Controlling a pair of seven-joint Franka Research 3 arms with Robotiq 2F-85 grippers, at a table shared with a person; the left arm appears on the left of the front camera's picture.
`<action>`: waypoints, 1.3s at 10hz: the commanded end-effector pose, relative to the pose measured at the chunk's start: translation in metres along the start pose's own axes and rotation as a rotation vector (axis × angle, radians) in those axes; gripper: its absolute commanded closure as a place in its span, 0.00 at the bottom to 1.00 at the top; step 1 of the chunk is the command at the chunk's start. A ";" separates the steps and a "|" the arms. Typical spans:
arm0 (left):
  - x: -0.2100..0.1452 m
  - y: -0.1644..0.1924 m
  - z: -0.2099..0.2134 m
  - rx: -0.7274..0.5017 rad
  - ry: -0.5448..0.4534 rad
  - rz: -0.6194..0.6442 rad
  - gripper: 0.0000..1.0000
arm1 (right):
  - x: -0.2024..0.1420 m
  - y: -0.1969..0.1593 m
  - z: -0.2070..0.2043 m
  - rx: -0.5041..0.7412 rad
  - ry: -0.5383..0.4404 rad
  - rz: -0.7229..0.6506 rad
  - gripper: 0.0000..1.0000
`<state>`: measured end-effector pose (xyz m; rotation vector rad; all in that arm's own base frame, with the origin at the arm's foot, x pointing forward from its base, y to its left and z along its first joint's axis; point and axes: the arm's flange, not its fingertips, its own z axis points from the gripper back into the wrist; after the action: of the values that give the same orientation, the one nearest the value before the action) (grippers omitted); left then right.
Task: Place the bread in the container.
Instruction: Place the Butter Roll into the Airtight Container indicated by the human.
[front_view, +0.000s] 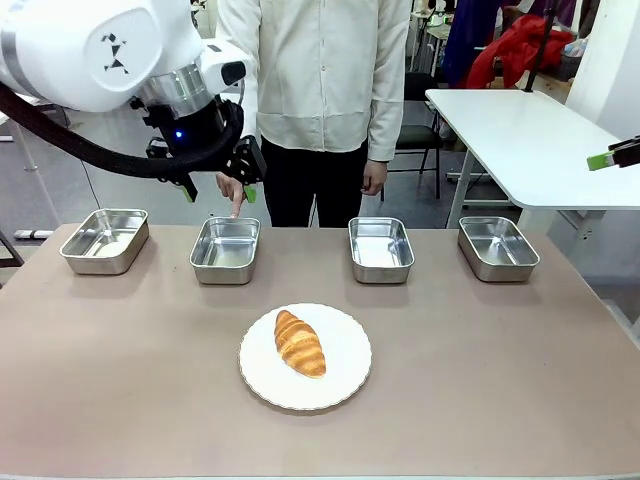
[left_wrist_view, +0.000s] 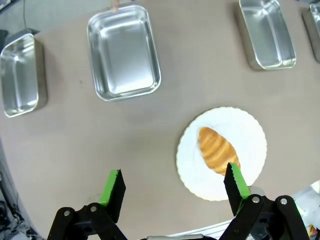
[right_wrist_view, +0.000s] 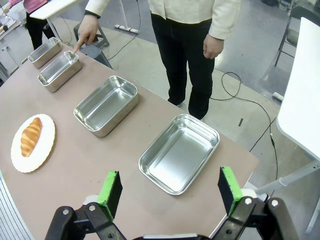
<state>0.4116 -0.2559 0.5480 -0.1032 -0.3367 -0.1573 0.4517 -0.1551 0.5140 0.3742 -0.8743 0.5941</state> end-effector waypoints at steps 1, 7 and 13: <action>0.000 0.002 -0.001 0.009 -0.019 -0.022 0.00 | 0.000 0.000 0.000 0.005 -0.014 0.000 0.00; -0.023 -0.067 -0.088 -0.058 0.043 0.227 0.00 | 0.000 0.000 0.000 0.005 -0.014 0.000 0.00; -0.088 -0.098 -0.160 -0.051 0.248 0.486 0.00 | 0.000 0.000 0.000 0.005 -0.014 0.000 0.00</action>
<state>0.3689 -0.3535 0.3747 -0.1822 -0.0894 0.2843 0.4516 -0.1553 0.5139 0.3743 -0.8738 0.5938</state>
